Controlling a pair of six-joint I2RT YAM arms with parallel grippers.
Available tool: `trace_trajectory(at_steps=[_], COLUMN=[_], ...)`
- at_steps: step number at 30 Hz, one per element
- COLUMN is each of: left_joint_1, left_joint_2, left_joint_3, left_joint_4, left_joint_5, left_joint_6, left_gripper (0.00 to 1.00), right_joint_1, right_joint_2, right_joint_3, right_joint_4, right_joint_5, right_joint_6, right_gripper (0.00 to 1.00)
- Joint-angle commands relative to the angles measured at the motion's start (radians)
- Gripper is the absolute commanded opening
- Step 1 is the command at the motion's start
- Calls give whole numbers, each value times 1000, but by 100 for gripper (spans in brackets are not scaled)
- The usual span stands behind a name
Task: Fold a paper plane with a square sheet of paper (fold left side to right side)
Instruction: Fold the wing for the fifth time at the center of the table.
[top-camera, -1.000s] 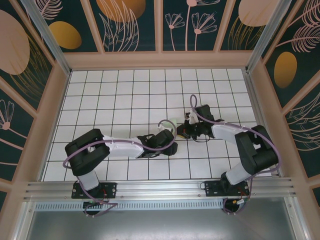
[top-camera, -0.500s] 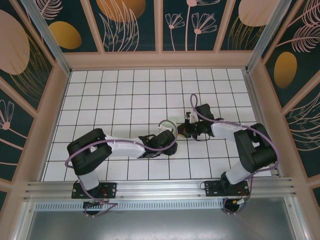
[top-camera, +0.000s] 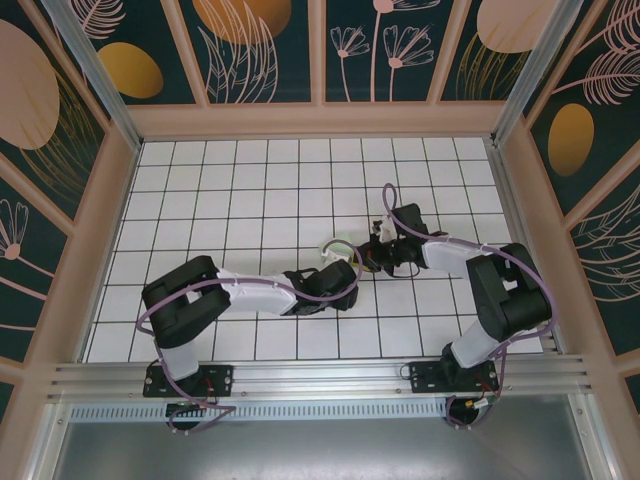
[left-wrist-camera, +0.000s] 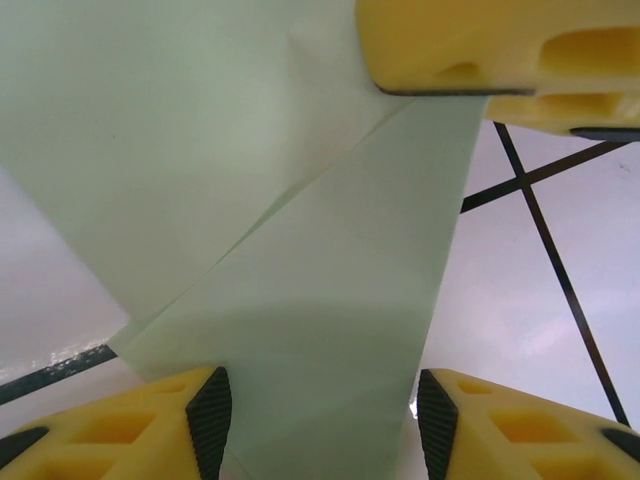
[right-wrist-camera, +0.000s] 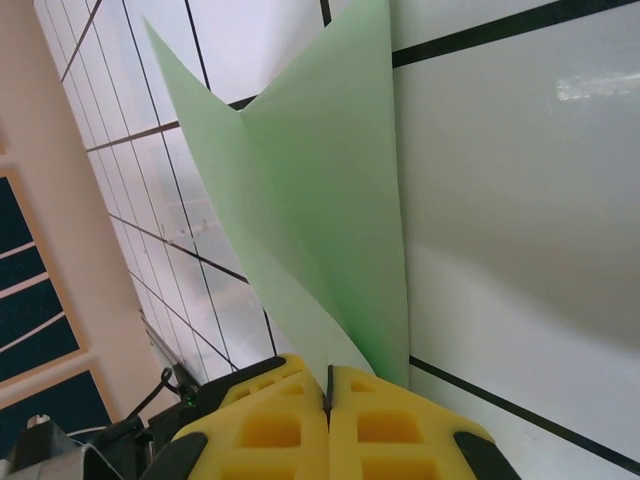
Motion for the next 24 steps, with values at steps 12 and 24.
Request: trace_trajectory(at_steps=[12,24], left_joint_1=[-15,-14], left_joint_2=[-21,-59], left_joint_3=[-49,-92], left_joint_4=[14,74], left_joint_5=[42,61], left_joint_6=[-21,-28], left_gripper=[41,40], right_joint_1=[-34,-85], right_joint_2=[-10,-111], right_joint_3=[56,-21], right_joint_4=[-51,-64], right_joint_5=[10,4], right_joint_6=[-51,-154], right_gripper=[24,44])
